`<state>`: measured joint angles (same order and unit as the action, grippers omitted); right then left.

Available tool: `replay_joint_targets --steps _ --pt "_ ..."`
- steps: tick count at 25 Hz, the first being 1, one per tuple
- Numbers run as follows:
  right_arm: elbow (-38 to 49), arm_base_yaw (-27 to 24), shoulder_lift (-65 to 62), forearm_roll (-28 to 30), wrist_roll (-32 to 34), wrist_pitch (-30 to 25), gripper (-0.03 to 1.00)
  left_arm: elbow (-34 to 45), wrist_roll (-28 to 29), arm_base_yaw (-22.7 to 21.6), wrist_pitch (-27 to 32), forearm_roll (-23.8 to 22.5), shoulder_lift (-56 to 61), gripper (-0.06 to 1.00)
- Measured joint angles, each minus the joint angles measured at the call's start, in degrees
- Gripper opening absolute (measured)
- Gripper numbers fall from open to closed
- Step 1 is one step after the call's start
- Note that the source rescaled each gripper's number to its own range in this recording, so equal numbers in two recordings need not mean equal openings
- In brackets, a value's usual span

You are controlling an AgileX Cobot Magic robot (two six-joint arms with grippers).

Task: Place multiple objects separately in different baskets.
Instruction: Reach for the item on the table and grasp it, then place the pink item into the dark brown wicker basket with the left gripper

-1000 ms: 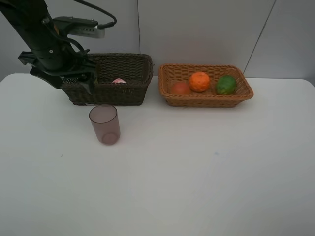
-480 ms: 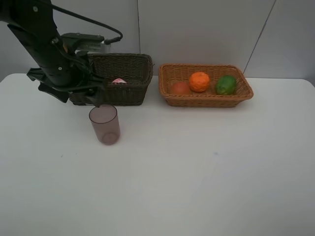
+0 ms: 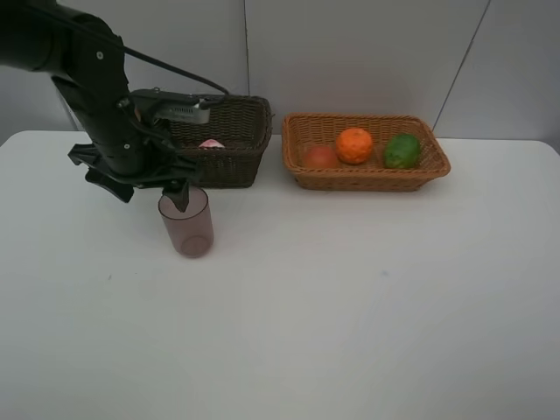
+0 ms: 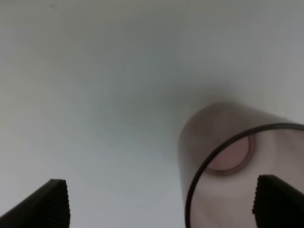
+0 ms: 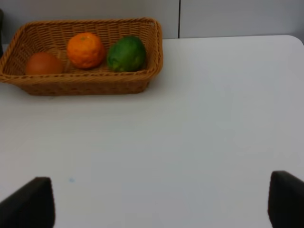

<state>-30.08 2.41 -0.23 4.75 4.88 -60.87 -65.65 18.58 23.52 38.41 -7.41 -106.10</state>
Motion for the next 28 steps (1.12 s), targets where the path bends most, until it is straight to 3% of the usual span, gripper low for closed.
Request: replay_joint_targets --steps 12,15,21,22,28 --pt "0.0 0.0 0.0 0.0 0.0 0.0 0.96 0.0 0.0 0.0 -4.7 0.1 -4.9 0.98" --pt "0.0 0.0 0.0 0.0 0.0 0.0 0.96 0.0 0.0 0.0 -4.9 0.1 -4.9 0.77" --pt "0.0 0.0 0.0 0.0 0.0 0.0 0.96 0.0 0.0 0.0 -6.2 0.1 -4.9 0.06" --pt "0.0 0.0 0.0 0.0 0.0 0.0 0.96 0.0 0.0 0.0 -6.4 0.1 -4.9 0.0" --pt "0.0 0.0 0.0 0.0 0.0 0.0 0.96 0.0 0.0 0.0 -6.4 0.1 -4.9 0.0"
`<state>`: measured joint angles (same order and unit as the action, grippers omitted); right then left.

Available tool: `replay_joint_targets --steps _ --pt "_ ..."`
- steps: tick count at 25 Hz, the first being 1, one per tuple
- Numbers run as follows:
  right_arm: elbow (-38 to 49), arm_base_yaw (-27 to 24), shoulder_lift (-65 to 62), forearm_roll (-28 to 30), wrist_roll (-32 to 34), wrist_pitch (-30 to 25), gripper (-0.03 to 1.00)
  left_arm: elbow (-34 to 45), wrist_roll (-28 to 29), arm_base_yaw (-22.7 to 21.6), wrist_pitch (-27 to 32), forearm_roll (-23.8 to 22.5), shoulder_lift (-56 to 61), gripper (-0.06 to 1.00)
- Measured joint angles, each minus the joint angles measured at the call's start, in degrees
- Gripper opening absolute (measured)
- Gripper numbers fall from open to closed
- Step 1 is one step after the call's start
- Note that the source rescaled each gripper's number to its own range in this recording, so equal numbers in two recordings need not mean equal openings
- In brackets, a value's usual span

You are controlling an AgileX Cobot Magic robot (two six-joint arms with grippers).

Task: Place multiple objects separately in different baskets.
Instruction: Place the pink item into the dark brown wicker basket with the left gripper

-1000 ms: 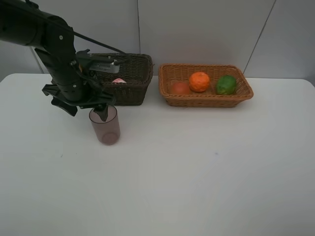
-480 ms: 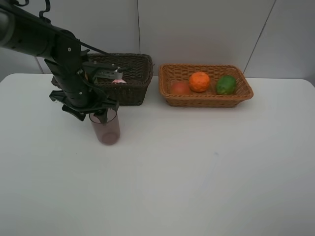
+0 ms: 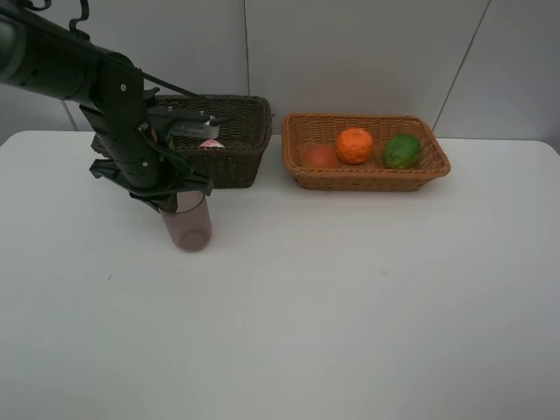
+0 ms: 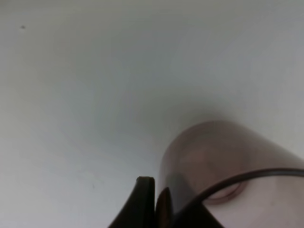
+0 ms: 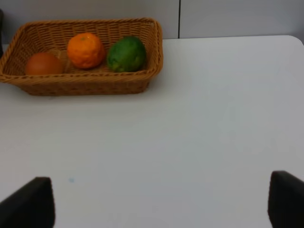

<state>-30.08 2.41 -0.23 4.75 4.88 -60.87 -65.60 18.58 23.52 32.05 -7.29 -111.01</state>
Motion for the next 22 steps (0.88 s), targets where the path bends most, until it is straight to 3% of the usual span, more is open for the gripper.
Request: replay_joint_targets --steps 12,22 --pt "0.0 0.0 0.0 0.0 0.0 0.0 0.96 -0.1 0.0 0.0 0.2 0.6 0.0 0.0" --pt "0.0 0.0 0.0 0.0 0.0 0.1 0.96 -6.1 0.0 0.0 10.3 1.2 8.1 0.0"
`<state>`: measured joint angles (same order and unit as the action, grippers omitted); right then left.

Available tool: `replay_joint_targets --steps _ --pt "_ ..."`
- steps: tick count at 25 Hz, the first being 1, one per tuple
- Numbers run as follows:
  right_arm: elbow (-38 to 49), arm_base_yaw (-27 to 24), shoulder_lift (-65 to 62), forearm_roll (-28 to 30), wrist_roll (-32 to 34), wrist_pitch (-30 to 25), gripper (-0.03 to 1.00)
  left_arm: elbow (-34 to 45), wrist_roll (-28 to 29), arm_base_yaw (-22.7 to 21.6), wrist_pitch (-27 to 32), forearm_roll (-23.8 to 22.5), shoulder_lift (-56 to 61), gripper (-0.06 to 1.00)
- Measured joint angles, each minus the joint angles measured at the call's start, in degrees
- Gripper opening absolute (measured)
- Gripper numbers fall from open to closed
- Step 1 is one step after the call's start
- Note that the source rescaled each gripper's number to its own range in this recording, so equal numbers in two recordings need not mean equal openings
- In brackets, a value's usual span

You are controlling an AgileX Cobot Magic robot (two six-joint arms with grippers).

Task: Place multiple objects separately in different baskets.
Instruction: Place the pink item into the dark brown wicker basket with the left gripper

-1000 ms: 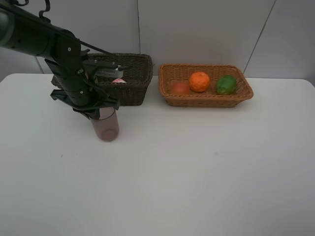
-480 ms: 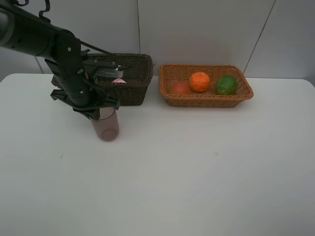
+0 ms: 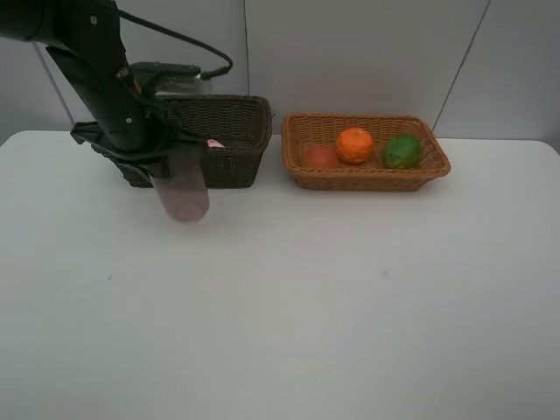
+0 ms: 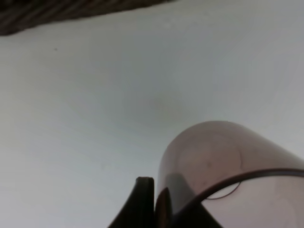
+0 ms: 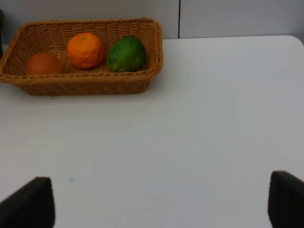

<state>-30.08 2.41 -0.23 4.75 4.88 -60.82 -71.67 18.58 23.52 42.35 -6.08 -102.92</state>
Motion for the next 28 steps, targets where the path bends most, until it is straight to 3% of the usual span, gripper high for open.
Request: replay_joint_targets --steps 4,8,16,28 --pt "0.0 0.0 0.0 0.0 0.0 0.0 0.96 -5.6 0.0 0.0 2.3 -1.9 2.0 0.0" --pt "0.0 0.0 0.0 0.0 0.0 0.0 0.96 -10.0 0.0 0.0 1.0 -7.7 2.3 0.0" --pt "0.0 0.0 0.0 0.0 0.0 0.0 0.96 -10.5 0.0 -0.5 -16.4 -16.0 0.6 0.0" --pt "0.0 0.0 0.0 0.0 0.0 0.0 0.96 -10.5 0.0 -0.6 -34.6 -17.1 -12.6 0.0"
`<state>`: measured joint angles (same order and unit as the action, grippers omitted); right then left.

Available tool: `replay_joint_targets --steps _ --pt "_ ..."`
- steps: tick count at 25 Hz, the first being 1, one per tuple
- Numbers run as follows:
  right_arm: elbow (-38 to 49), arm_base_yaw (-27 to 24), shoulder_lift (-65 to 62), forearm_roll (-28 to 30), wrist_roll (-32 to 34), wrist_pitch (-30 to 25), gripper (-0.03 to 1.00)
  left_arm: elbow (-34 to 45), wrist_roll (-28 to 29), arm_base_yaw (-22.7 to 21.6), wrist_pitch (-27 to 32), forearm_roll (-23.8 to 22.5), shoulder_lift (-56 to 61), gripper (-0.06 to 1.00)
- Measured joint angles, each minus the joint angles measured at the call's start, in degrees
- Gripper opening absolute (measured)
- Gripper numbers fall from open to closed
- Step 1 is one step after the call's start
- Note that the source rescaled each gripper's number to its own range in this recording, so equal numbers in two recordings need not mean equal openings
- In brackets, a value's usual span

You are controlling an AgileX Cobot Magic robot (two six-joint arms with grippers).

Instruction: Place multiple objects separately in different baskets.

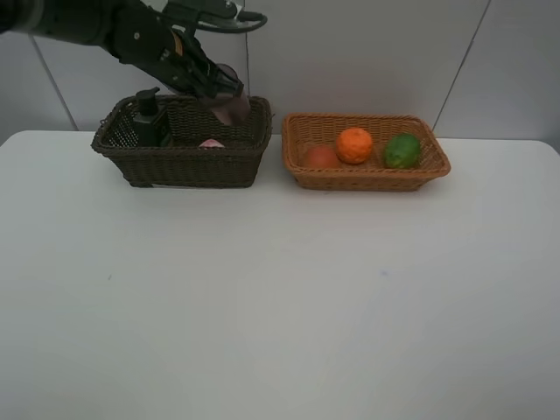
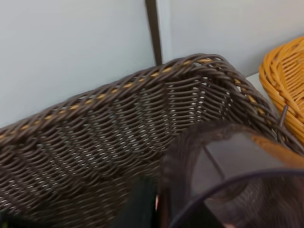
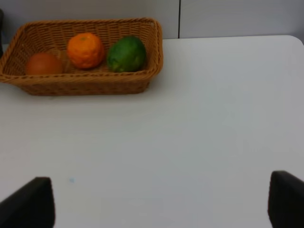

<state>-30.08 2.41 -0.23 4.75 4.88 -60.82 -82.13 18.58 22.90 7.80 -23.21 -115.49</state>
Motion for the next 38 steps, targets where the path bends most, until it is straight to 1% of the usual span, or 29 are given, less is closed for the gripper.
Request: replay_joint_targets --steps 2,4,10,15,18,19,20,22,24,26,27,28,29,33,36,38 --pt "0.0 0.0 0.0 0.0 0.0 0.0 0.96 0.0 0.0 0.0 -2.1 0.0 -1.5 0.0" --pt "0.0 0.0 0.0 0.0 0.0 0.0 0.96 0.0 0.0 0.0 -3.0 0.0 -2.5 0.0" --pt "0.0 0.0 0.0 0.0 0.0 0.0 0.96 0.0 0.0 0.0 -3.2 -0.1 -5.2 0.0" --pt "0.0 0.0 0.0 0.0 0.0 0.0 0.96 0.0 0.0 -0.5 -3.1 -0.1 -5.3 0.0" --pt "0.0 0.0 0.0 0.0 0.0 0.0 0.96 0.0 0.0 -0.7 -3.1 0.0 -5.4 0.05" --pt "0.0 0.0 0.0 0.0 0.0 0.0 0.96 0.0 0.0 -0.8 -3.1 0.0 -5.4 0.1" --pt "0.0 0.0 0.0 0.0 0.0 0.0 0.96 0.0 0.0 -0.8 -3.1 0.0 -5.4 0.17" --pt "0.0 0.0 0.0 0.0 0.0 0.0 0.96 0.0 0.0 -0.8 -3.1 0.0 -5.4 0.36" --pt "0.0 0.0 0.0 0.0 0.0 0.0 0.96 0.0 0.0 -0.8 -3.1 0.3 -5.4 0.62" --pt "0.0 0.0 0.0 0.0 0.0 0.0 0.96 0.0 0.0 -0.8 -3.1 1.2 -5.4 0.83" --pt "0.0 0.0 0.0 0.0 0.0 0.0 0.96 0.0 0.0 -0.8 -3.1 1.7 -5.4 0.91" --pt "0.0 0.0 0.0 0.0 0.0 0.0 0.96 0.0 0.0 -0.8 -3.1 2.4 -5.4 0.95" --pt "0.0 0.0 0.0 0.0 0.0 0.0 0.96 0.0 0.0 -0.8 -3.1 3.2 -5.4 0.97" --pt "0.0 0.0 0.0 0.0 0.0 0.0 0.96 0.0 0.0 -0.8 -0.8 5.5 -3.9 1.0" --pt "0.0 0.0 0.0 0.0 0.0 0.0 0.96 0.0 0.0 -0.8 4.2 6.4 -0.3 1.0" --pt "0.0 0.0 0.0 0.0 0.0 0.0 0.96 0.0 0.0 -0.9 10.1 7.4 3.5 1.0"
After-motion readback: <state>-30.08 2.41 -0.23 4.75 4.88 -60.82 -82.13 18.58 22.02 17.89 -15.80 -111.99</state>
